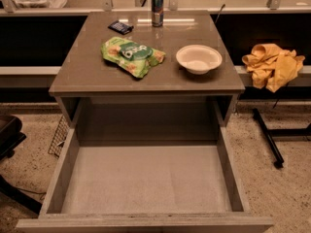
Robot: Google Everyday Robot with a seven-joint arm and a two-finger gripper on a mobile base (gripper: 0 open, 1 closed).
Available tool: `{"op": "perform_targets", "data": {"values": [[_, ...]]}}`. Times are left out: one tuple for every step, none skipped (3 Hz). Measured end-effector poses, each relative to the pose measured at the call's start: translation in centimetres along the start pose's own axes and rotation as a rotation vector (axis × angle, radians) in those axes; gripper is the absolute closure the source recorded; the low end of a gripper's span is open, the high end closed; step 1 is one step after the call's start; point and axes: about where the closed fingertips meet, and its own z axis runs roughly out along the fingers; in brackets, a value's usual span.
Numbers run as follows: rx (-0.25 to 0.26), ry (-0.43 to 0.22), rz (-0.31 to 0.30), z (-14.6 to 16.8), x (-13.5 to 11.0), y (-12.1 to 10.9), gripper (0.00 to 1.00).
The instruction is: Close top drawer
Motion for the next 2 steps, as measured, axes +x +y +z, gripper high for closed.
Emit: {"op": "perform_targets", "data": {"values": [[-0.05,-0.085,0.047,3.0,3.7,7.6,0.94],[-0.087,-0.139,0.03,4.6,4.3,11.5,1.0]]}}
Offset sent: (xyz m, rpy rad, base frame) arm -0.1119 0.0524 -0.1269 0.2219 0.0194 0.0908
